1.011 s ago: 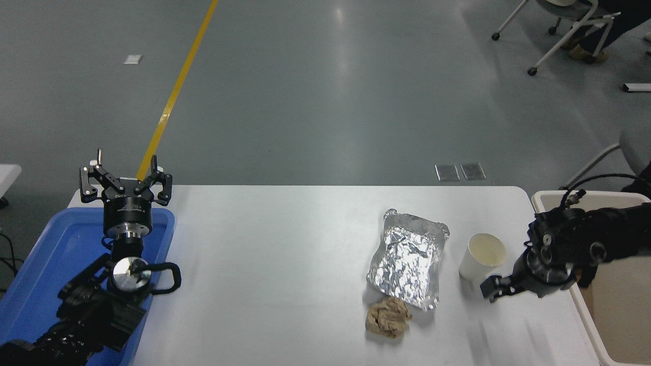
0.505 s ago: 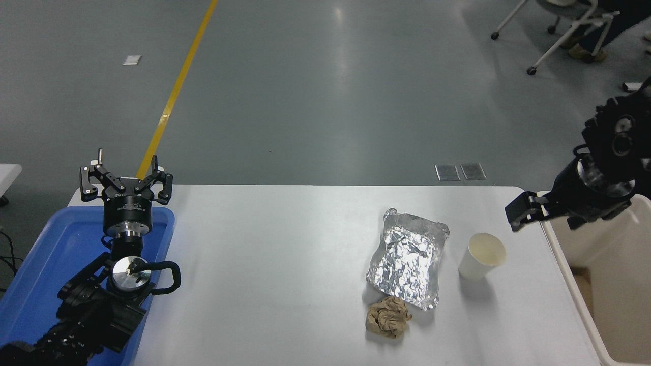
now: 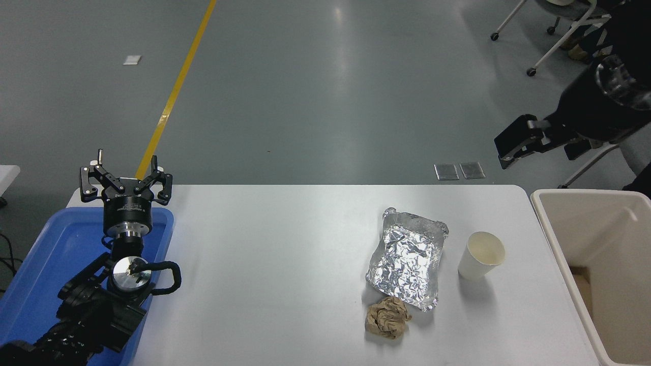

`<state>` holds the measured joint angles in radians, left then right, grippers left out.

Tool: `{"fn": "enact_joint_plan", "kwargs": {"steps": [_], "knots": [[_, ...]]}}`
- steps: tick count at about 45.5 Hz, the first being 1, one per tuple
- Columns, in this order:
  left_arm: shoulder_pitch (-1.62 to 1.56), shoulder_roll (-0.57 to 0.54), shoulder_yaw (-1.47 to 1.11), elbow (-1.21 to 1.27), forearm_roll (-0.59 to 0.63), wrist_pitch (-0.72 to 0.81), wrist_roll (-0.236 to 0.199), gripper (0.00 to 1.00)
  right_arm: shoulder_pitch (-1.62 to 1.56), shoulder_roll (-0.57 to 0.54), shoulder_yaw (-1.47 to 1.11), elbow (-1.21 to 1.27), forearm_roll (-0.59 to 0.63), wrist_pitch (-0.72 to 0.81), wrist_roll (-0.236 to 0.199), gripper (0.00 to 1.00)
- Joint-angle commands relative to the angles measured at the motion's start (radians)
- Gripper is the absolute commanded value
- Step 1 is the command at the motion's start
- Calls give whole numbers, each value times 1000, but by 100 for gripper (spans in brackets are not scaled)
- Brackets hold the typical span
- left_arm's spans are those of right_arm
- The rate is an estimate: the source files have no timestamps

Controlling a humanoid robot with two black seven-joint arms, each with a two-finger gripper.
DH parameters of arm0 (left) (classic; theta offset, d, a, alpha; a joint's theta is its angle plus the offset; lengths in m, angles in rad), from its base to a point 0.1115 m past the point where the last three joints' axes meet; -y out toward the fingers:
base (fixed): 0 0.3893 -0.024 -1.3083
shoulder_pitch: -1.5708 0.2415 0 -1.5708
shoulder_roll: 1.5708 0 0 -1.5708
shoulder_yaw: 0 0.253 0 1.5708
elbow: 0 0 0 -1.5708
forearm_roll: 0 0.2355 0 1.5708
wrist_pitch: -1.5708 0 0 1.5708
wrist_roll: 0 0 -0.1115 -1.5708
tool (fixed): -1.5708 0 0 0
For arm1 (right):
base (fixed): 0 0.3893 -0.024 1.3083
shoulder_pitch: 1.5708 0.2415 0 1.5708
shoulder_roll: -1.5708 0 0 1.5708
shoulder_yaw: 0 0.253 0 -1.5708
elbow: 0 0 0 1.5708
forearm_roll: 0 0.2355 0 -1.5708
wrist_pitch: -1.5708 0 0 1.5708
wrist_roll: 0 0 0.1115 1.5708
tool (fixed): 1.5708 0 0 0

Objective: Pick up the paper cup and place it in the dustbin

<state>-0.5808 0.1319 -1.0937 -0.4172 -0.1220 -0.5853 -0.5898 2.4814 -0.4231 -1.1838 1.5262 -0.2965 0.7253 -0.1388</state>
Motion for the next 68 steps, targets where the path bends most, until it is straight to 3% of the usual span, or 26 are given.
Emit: {"fn": "enact_joint_plan", "kwargs": {"steps": [1,16,25,49,58,64,68], "knots": [[-1,0,0,0,1,-1,1,99,-123,40,-16,-50,0,-89,-1,100],[-1,0,0,0,1,-1,1,99,-539,61,0,-265,-13,-322,1,100],[-1,0,0,0,1,-1,1,99,-737,60,23,-327,-96,-411,1,100],[-1,0,0,0,1,-1,1,99,-1003,64,159,-466,-145,-518,-5,100],[-1,0,0,0,1,-1,1,99,-1052,66,182,-483,-138,-544,-5,86],[-1,0,0,0,1,-1,1,99,-1076,66,216,-483,-127,-547,-7,86],[-1,0,0,0,1,-1,1,99,-1096,66,254,-483,-127,-561,-7,73]]}}
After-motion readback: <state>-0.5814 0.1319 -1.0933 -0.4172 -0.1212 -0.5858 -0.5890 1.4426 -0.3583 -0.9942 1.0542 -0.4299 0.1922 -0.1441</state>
